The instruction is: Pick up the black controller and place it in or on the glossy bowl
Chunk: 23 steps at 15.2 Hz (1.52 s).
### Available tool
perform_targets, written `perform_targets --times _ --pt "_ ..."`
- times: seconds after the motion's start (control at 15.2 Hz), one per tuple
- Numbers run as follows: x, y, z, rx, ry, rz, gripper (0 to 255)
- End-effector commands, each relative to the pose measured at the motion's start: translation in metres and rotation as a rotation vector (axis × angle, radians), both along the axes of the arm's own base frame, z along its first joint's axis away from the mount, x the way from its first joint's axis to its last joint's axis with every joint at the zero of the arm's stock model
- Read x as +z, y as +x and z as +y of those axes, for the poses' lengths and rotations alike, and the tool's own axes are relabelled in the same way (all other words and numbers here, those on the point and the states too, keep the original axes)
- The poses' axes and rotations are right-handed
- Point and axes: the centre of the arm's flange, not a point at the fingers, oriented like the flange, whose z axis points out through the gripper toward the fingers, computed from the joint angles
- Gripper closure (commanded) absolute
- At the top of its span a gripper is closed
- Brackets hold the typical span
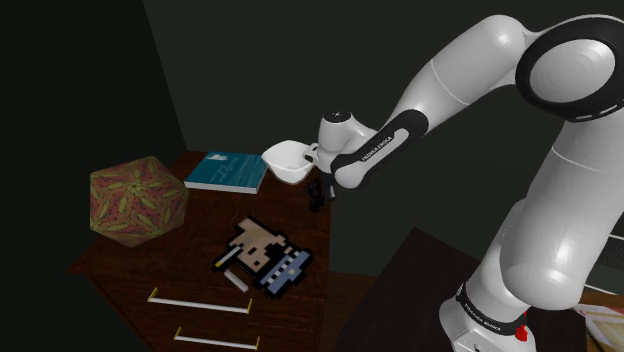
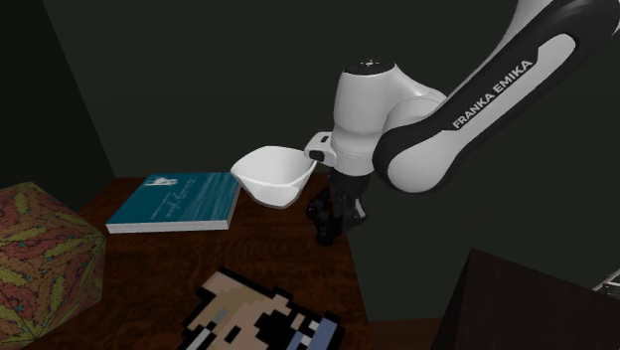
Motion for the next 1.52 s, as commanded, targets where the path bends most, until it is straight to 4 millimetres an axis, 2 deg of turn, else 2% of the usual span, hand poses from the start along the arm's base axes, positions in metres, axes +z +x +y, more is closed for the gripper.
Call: perform_targets --times 0.0,1.45 --pt "0.011 -0.001 -0.001 0.000 0.000 0.000 255" --pt "0.123 -0.001 -0.001 0.000 0.000 0.000 255"
